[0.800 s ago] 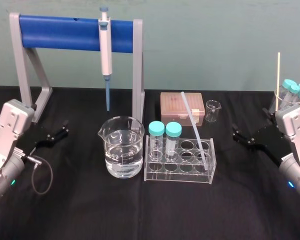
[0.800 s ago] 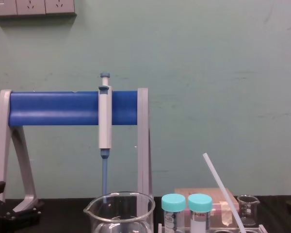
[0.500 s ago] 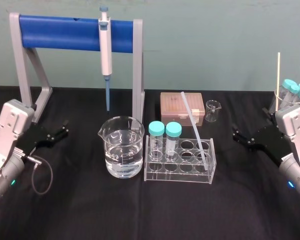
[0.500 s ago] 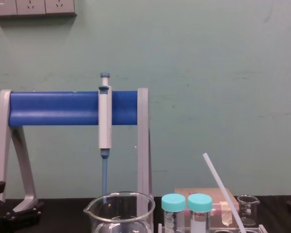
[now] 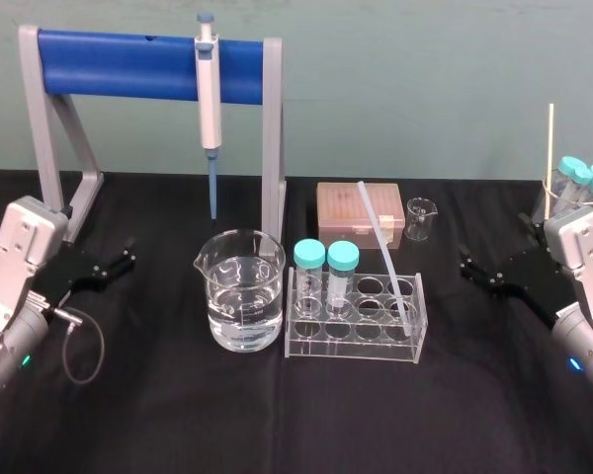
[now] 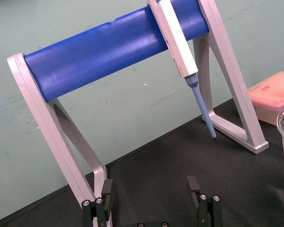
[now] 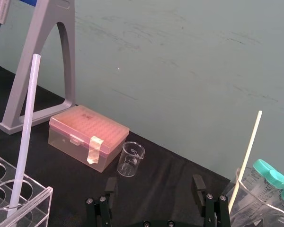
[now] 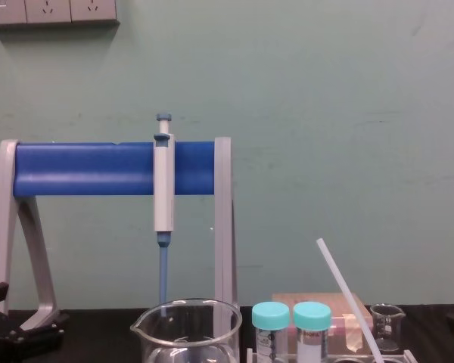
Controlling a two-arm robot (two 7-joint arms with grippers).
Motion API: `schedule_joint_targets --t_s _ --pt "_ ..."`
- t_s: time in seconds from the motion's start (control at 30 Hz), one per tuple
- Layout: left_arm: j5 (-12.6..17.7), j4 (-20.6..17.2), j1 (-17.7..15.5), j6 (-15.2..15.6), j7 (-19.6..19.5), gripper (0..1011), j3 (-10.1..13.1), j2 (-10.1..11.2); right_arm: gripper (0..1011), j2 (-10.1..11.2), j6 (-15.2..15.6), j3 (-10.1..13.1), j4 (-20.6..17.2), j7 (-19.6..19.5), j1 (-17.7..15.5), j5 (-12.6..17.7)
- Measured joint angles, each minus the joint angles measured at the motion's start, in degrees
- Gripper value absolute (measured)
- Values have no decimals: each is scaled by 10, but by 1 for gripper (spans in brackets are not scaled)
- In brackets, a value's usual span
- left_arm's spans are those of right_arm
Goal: Pick up the stirring rod with one hand, then place it down.
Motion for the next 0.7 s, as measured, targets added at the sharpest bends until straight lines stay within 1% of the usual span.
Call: schedule_joint_targets --t_s 0.6,0.7 --pt "0 0 0 0 0 1000 0 0 1002 0 0 0 0 0 0 0" --pt "0 0 0 0 0 1000 0 0 1000 0 -3 6 0 4 -2 2"
